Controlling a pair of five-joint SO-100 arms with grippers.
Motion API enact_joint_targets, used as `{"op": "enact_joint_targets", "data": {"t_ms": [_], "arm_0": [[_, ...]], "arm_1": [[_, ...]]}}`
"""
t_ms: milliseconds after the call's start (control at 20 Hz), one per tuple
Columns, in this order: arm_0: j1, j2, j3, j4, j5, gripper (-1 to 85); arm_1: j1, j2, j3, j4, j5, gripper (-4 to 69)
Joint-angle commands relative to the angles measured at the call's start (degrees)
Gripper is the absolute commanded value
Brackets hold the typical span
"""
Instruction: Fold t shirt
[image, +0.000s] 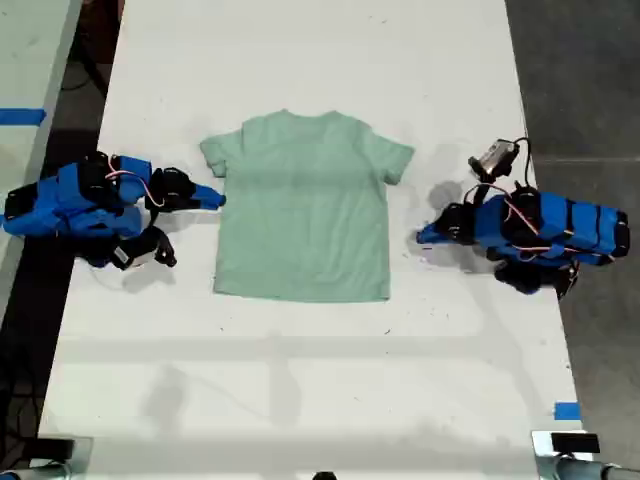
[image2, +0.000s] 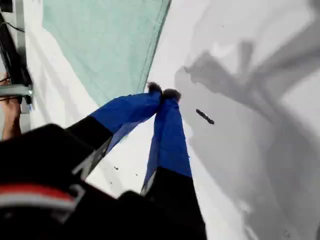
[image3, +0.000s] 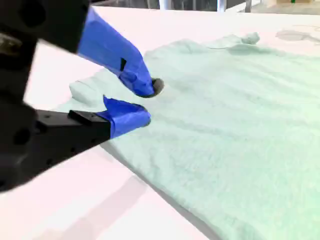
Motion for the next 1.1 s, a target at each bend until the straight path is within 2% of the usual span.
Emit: {"op": "enact_joint_targets", "data": {"t_ms": [0, 100, 200, 300, 400, 600, 800, 950, 1050], "arm_0": [[-0.6, 0.4, 0.4, 0.1, -0.5, 5.2], [-0.6, 0.4, 0.4, 0.1, -0.5, 5.2], [-0.6, 0.4, 0.4, 0.1, -0.5, 5.2], [-0.6, 0.4, 0.4, 0.1, -0.5, 5.2], [-0.6, 0.4, 0.4, 0.1, -0.5, 5.2], [-0.6, 0.4, 0.4, 0.1, -0.5, 5.2], [-0.6, 0.4, 0.4, 0.1, -0.5, 5.2], [-0.6, 0.4, 0.4, 0.1, -0.5, 5.2], [-0.6, 0.4, 0.4, 0.1, -0.5, 5.2]], "arm_1": [[-1.0, 0.5, 3.3, 0.5, 0.3, 0.9], [-2.8, 0.4, 3.0, -4.6, -2.5, 1.6], [-2.9, -7.6, -6.1, -2.8, -2.5, 7.3], [-0.5, -38.1, -30.3, 3.9, -4.4, 15.2], [4.2, -63.4, -55.5, 10.4, -10.4, 20.3], [18.9, -95.6, -90.8, 18.5, -23.0, 21.8], [35.3, -108.0, -97.8, 14.7, -29.3, 21.8], [41.5, -113.5, -98.5, 12.7, -31.7, 21.6], [43.0, -118.5, -97.2, 8.6, -33.9, 22.0]]}}
